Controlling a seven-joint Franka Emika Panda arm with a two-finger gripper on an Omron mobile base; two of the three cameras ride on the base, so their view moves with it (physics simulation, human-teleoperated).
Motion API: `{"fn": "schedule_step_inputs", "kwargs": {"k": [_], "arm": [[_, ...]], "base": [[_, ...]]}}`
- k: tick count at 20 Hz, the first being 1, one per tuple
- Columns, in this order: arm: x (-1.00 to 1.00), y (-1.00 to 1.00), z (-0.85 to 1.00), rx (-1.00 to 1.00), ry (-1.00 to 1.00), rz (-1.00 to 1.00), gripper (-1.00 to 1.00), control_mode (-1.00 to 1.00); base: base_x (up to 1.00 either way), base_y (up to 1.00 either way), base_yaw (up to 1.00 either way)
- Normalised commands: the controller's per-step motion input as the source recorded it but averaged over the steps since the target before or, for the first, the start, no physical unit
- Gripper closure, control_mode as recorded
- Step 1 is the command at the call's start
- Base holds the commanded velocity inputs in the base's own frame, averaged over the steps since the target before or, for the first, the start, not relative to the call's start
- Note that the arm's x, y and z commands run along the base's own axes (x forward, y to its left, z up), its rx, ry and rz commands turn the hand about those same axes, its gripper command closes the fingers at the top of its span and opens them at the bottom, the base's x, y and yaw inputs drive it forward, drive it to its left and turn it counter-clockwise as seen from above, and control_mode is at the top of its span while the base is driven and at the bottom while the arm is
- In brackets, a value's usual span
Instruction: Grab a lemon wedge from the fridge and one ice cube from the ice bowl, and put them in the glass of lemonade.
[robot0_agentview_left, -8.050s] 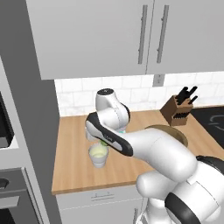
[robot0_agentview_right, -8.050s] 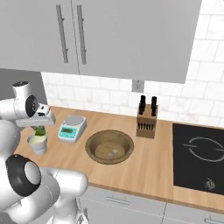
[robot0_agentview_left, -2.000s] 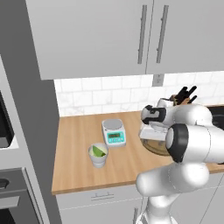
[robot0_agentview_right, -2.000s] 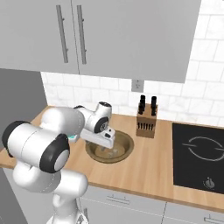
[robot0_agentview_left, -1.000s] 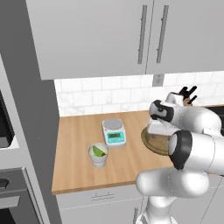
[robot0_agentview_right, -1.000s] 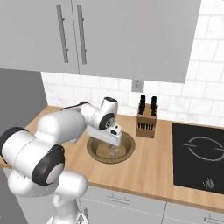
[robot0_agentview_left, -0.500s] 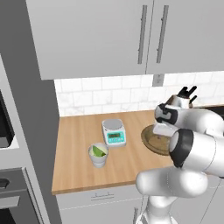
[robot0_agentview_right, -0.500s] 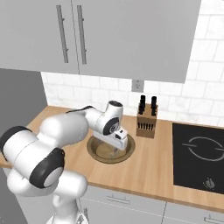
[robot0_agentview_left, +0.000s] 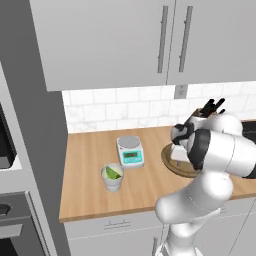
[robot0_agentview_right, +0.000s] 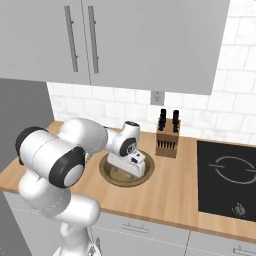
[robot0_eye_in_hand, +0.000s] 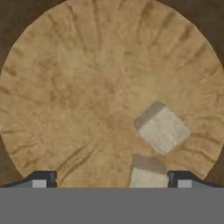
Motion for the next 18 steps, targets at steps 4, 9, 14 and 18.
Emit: {"fn": "schedule_step_inputs", "kwargs": {"k": [4, 9, 14, 18], "arm": [[0.00, 0.03, -0.13, 0.00, 0.06, 0.00, -1.00, -1.00], [0.01, 0.00, -0.15, 0.00, 0.01, 0.00, -1.00, -1.00], [0.00, 0.13, 0.00, 0.00, 0.00, 0.00, -1.00, -1.00], [-0.01, 0.15, 0.00, 0.00, -0.01, 0.00, -1.00, -1.00]], "base": [[0.00, 0.00, 0.00], [0.00, 0.00, 0.00], [0.00, 0.00, 0.00], [0.00, 0.00, 0.00]]}}
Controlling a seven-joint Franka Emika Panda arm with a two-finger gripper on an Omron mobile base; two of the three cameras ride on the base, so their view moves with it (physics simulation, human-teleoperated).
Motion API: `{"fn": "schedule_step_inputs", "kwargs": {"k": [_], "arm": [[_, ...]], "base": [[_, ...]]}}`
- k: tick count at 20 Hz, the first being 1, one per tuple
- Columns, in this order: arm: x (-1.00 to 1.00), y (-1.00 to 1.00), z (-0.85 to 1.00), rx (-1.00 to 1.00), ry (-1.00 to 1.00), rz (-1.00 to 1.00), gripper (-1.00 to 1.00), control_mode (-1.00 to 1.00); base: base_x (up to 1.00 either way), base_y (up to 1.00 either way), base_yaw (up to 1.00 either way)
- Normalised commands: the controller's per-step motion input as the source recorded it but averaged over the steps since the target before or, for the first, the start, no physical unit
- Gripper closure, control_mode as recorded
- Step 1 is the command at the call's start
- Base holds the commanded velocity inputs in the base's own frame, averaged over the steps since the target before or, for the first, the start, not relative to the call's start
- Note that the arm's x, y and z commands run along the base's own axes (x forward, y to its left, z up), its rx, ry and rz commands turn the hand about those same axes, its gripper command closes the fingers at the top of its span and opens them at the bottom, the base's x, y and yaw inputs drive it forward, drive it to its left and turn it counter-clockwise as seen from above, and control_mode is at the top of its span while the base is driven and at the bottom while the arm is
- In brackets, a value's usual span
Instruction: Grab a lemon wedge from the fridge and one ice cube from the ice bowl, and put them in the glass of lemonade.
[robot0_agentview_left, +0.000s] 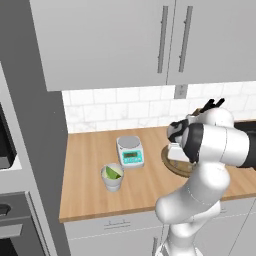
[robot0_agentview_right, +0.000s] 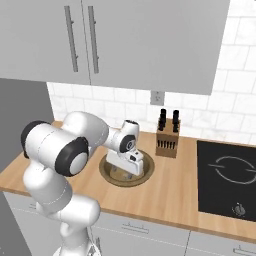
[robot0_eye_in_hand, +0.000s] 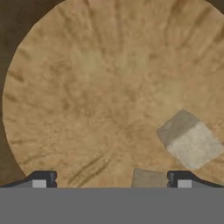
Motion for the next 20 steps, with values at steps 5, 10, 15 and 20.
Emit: {"fn": "schedule_step_inputs", "kwargs": {"k": [5, 10, 15, 20], "arm": [[0.00, 0.05, 0.00, 0.00, -0.02, 0.00, -1.00, -1.00], [-0.29, 0.00, 0.00, 0.00, -0.05, 0.00, -1.00, -1.00], [-0.09, 0.00, 0.00, 0.00, -0.06, 0.00, -1.00, -1.00], [0.00, 0.00, 0.00, 0.00, -0.08, 0.00, -1.00, -1.00]], "base": [[0.00, 0.00, 0.00], [0.00, 0.00, 0.00], [0.00, 0.00, 0.00], [0.00, 0.00, 0.00]]}}
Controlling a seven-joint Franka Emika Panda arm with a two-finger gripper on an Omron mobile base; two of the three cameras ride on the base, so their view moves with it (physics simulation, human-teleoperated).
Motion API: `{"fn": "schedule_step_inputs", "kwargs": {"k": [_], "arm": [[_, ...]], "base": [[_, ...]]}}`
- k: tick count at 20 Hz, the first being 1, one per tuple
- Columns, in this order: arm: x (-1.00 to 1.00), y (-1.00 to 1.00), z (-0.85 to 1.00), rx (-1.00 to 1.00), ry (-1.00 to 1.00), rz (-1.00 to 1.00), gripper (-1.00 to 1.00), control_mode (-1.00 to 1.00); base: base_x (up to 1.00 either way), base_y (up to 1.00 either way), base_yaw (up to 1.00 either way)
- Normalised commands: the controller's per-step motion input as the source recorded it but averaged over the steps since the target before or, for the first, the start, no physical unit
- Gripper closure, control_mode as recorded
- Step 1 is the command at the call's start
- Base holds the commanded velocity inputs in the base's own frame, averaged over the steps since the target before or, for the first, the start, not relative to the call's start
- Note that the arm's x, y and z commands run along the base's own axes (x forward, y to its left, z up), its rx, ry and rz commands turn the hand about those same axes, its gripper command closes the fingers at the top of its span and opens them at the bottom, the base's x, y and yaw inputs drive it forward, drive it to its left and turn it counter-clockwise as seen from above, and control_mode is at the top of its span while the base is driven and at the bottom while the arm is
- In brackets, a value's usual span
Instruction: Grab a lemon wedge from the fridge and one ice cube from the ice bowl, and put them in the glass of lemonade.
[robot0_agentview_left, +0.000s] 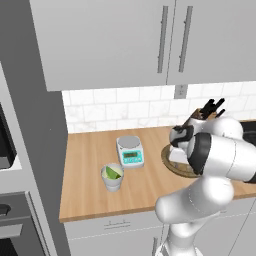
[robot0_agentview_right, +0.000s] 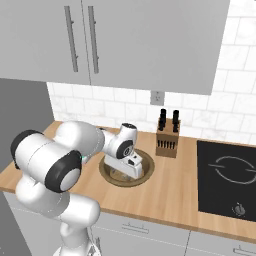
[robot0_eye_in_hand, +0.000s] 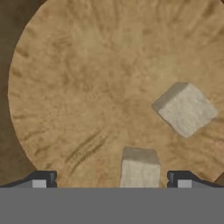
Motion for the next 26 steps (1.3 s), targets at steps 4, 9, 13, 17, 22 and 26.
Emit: {"fn": "schedule_step_inputs", "kwargs": {"k": [4, 9, 13, 17, 22, 26], "arm": [[0.00, 0.00, 0.00, 0.00, -0.14, 0.00, -1.00, -1.00], [0.00, 0.00, -0.06, 0.00, -0.08, 0.00, -1.00, -1.00], [0.00, 0.00, -0.13, 0.00, -0.01, 0.00, -1.00, -1.00], [0.00, 0.00, -0.11, 0.00, -0.01, 0.00, -1.00, -1.00], [0.01, 0.00, 0.00, 0.00, -0.02, 0.00, -1.00, -1.00], [0.00, 0.00, 0.00, 0.00, 0.00, 0.00, -1.00, -1.00]], "base": [[0.00, 0.00, 0.00], [0.00, 0.00, 0.00], [0.00, 0.00, 0.00], [0.00, 0.00, 0.00], [0.00, 0.00, 0.00], [0.00, 0.00, 0.00]]}}
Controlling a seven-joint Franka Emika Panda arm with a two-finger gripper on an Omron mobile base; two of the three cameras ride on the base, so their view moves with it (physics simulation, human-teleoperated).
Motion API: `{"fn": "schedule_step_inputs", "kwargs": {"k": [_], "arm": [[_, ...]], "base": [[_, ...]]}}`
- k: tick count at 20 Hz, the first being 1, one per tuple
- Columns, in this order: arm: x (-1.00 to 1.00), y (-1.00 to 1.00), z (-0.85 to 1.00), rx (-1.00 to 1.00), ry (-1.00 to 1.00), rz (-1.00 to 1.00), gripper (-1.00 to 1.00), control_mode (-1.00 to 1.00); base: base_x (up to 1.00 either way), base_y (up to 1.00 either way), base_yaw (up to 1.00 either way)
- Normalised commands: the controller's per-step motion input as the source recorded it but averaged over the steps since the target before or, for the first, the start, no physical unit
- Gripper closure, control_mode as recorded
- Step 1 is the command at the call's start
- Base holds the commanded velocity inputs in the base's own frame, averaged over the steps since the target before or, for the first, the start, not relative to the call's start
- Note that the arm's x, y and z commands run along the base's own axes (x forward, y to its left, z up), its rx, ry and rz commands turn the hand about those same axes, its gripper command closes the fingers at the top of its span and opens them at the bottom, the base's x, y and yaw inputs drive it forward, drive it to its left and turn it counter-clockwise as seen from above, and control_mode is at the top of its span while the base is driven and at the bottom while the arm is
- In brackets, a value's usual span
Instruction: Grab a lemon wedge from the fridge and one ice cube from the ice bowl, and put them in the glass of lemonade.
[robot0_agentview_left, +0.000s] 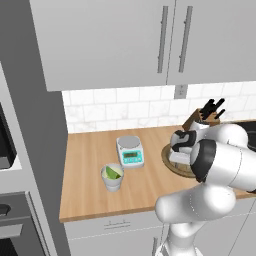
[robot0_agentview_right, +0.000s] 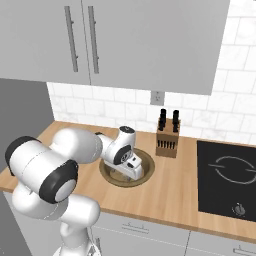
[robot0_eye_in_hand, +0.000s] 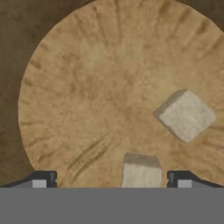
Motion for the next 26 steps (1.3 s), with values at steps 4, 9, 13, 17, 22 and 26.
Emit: {"fn": "schedule_step_inputs", "kwargs": {"k": [4, 9, 13, 17, 22, 26], "arm": [[0.14, 0.00, -0.01, 0.00, 0.00, 0.00, -1.00, -1.00], [0.00, 0.00, -0.09, 0.00, 0.00, 0.00, -1.00, -1.00], [0.00, 0.00, -0.26, 0.00, 0.00, 0.00, -1.00, -1.00], [-0.07, 0.00, -0.21, 0.00, 0.01, 0.00, -1.00, -1.00], [-0.02, 0.00, -0.04, 0.00, 0.00, 0.00, -1.00, -1.00], [-0.05, 0.00, 0.00, 0.00, 0.00, 0.00, -1.00, -1.00]], "base": [[0.00, 0.00, 0.00], [0.00, 0.00, 0.00], [0.00, 0.00, 0.00], [0.00, 0.00, 0.00], [0.00, 0.00, 0.00], [0.00, 0.00, 0.00]]}}
